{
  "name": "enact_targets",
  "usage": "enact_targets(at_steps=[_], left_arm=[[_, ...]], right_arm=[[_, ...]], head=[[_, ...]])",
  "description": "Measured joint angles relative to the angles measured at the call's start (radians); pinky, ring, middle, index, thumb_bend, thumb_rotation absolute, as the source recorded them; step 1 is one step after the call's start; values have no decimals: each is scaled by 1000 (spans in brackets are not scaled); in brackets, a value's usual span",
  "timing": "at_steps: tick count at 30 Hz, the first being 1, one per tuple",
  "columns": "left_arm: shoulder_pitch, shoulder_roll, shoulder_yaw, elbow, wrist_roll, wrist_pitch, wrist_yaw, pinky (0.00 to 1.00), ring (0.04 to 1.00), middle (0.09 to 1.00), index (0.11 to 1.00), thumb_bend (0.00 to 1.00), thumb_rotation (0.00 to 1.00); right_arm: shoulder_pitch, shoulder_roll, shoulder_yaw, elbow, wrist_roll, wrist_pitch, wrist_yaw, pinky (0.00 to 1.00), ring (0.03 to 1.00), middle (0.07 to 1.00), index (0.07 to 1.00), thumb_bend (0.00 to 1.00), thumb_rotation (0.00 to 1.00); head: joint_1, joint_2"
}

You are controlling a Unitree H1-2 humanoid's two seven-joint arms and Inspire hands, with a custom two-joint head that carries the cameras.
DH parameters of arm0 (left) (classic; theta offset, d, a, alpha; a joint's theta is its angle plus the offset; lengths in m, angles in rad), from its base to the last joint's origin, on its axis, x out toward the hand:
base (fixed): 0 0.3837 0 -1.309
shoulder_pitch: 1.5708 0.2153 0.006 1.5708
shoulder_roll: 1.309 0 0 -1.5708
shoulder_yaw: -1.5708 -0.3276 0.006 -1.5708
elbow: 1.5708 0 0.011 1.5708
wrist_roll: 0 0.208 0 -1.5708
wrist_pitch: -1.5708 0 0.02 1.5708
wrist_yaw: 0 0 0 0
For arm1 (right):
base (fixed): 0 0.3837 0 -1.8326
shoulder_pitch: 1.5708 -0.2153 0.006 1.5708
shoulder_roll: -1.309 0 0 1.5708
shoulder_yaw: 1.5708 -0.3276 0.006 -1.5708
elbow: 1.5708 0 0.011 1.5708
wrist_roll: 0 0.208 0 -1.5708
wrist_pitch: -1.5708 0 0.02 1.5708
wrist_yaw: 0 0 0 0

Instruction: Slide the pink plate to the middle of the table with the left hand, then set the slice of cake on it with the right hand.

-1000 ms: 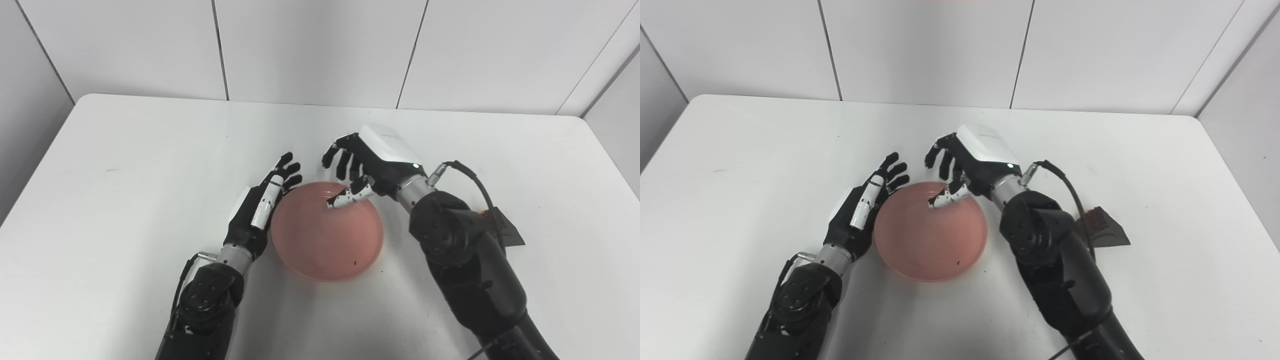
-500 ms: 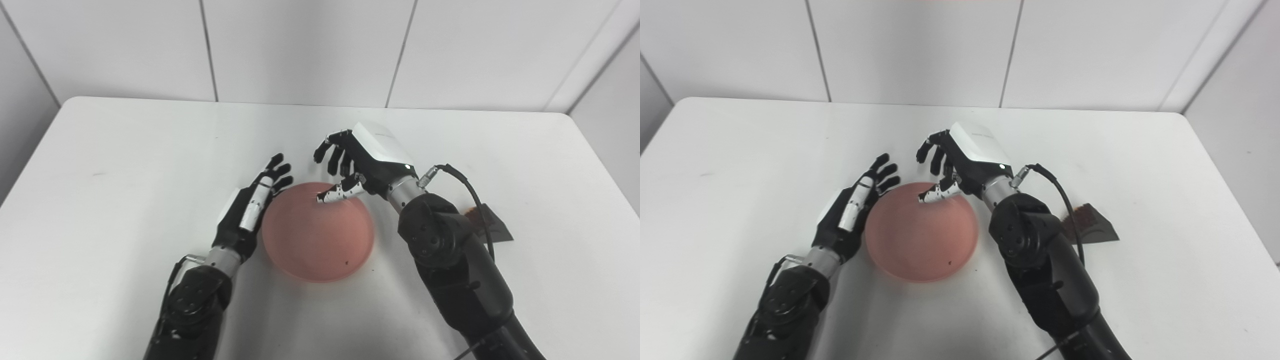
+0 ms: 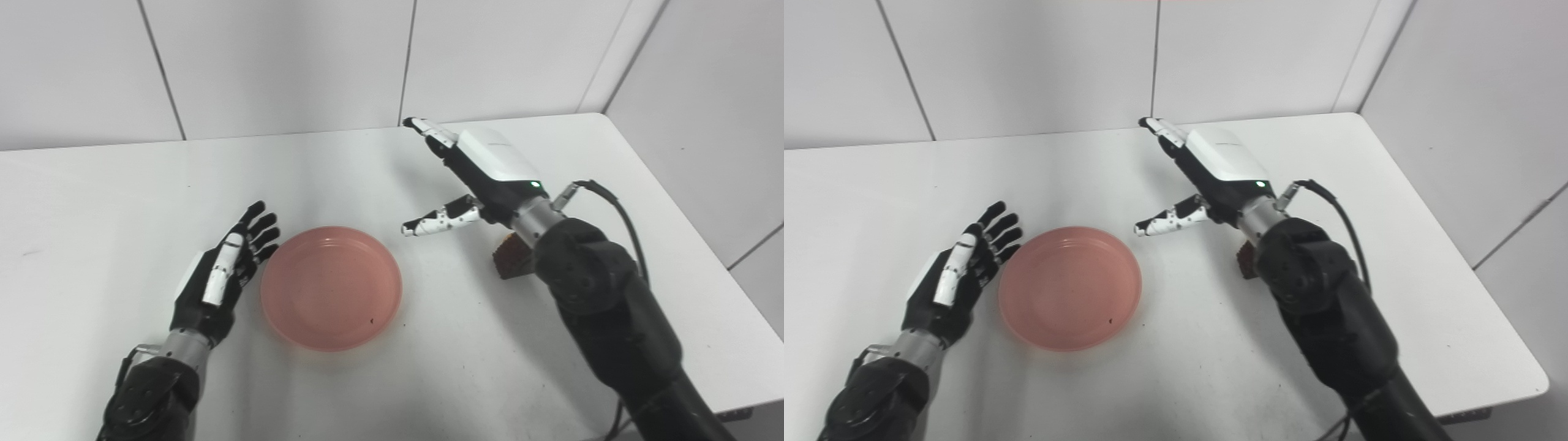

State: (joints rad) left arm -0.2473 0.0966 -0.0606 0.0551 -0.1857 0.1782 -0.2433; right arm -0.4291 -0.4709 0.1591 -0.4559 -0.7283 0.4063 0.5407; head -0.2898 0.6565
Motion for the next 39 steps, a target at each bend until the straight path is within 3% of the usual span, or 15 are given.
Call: enact_targets(at_steps=[4, 12, 18, 25, 30, 39], left_arm=[[2, 1, 17, 3, -16, -3, -13, 875, 905, 916, 902, 418, 953], [3, 26, 22, 17, -18, -22, -42, 877, 908, 922, 918, 426, 968], [2, 29, 29, 22, -26, -26, -45, 874, 906, 920, 913, 432, 958], [3, 31, 30, 22, -26, -26, -45, 880, 911, 924, 918, 433, 966], [3, 31, 30, 21, -26, -26, -46, 880, 909, 926, 919, 432, 965], [4, 32, 31, 18, -26, -26, -46, 875, 909, 923, 918, 426, 959]], right_arm=[[47, -71, -69, -45, 21, 7, 28, 739, 912, 995, 996, 1000, 431], [119, -154, -166, -34, 123, 7, 46, 860, 949, 981, 974, 1000, 339], [126, -186, -166, -10, 144, 25, 65, 851, 941, 967, 961, 1000, 362], [133, -208, -182, 3, 140, 56, 153, 827, 907, 926, 927, 1000, 362], [132, -210, -185, 42, 131, 58, 197, 815, 899, 921, 917, 1000, 298], [107, -211, -154, 144, 146, 59, 239, 846, 912, 940, 930, 1000, 273]], head=[[-20, 6], [-32, 14], [-35, 15], [-35, 18], [-34, 20], [-34, 28]])
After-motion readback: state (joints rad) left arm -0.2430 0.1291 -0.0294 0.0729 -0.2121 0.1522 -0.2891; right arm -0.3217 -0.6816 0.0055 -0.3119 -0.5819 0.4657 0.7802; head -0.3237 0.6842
